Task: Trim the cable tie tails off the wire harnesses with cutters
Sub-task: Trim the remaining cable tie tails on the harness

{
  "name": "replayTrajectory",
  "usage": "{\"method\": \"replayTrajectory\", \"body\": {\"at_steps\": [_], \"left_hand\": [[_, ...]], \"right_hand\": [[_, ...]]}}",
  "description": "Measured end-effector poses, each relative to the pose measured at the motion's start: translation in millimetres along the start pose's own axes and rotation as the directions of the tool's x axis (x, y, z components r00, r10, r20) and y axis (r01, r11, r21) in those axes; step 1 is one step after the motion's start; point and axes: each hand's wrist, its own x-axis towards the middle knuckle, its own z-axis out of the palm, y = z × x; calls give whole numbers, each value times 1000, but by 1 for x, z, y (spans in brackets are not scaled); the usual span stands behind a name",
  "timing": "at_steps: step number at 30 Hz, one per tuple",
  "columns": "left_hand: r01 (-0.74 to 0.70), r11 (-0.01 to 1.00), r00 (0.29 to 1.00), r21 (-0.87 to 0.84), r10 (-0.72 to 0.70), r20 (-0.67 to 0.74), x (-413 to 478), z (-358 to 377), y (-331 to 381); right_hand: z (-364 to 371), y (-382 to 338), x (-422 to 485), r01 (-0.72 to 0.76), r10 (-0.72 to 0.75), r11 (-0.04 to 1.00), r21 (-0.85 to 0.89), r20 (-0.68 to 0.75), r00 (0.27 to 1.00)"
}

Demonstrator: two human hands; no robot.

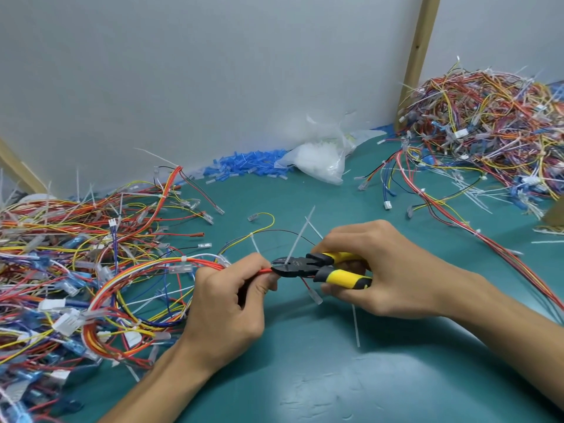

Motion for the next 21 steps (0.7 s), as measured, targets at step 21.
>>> {"method": "replayTrajectory", "body": {"at_steps": [21], "left_hand": [[5, 999, 999, -46, -6, -38, 0, -2, -1]], "right_hand": [[-2, -3, -1, 13, -16, 999, -44, -68, 998]]}}
